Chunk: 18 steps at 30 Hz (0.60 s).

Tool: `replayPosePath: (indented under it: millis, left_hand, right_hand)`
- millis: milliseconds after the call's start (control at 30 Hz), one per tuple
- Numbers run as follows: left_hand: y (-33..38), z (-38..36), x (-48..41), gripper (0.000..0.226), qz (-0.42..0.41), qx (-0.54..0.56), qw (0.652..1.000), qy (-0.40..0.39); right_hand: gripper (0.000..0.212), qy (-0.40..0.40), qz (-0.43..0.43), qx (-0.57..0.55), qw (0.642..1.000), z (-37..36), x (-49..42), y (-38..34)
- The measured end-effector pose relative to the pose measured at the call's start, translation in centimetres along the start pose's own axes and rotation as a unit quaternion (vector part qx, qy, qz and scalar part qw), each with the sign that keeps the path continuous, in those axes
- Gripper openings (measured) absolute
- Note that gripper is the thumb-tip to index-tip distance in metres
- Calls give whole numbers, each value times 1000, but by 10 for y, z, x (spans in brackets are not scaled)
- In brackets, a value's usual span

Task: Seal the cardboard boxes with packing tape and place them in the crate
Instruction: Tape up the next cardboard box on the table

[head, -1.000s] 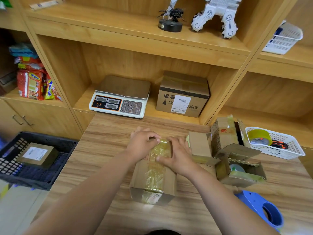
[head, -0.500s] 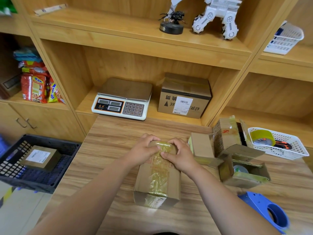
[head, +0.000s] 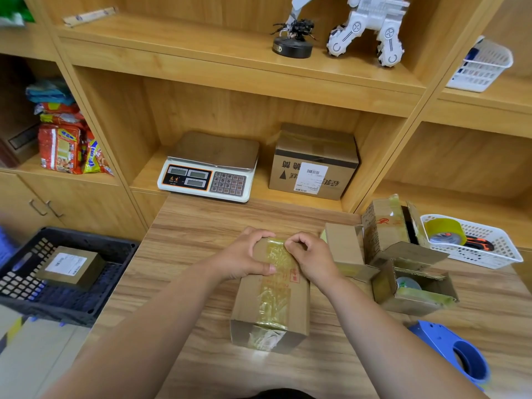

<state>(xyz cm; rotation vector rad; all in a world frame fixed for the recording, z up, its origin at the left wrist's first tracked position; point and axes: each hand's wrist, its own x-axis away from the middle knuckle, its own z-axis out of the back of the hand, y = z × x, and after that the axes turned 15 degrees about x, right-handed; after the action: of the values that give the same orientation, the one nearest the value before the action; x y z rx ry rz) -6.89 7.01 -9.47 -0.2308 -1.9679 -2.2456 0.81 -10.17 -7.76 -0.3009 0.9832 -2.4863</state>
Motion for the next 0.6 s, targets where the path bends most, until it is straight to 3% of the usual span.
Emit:
replayPosePath:
  millis: [33, 167, 233, 333, 433, 600]
  left_hand:
    - [1, -1, 1, 69, 0, 6, 1000, 0]
    - [5, -2, 4, 78, -4, -24, 1000, 3]
    - [6, -1, 6, 97, -11, -61, 998, 9]
    - [7, 2, 10, 126, -9, -176, 984, -33]
    - [7, 1, 12, 133, -21, -286, 955, -76]
    - [8, 3, 6, 122, -41, -255, 965, -41]
  right_hand:
    - [8, -14, 9, 32, 999, 2, 1, 2]
    - [106, -140, 39, 169, 975, 11, 13, 11]
    - [130, -172, 56, 188, 965, 13, 18, 16]
    - [135, -176, 78, 206, 959, 14, 20, 20]
    - [118, -147, 86, 191, 967, 14, 20, 18]
    - [87, -93, 77, 122, 985, 11, 18, 16]
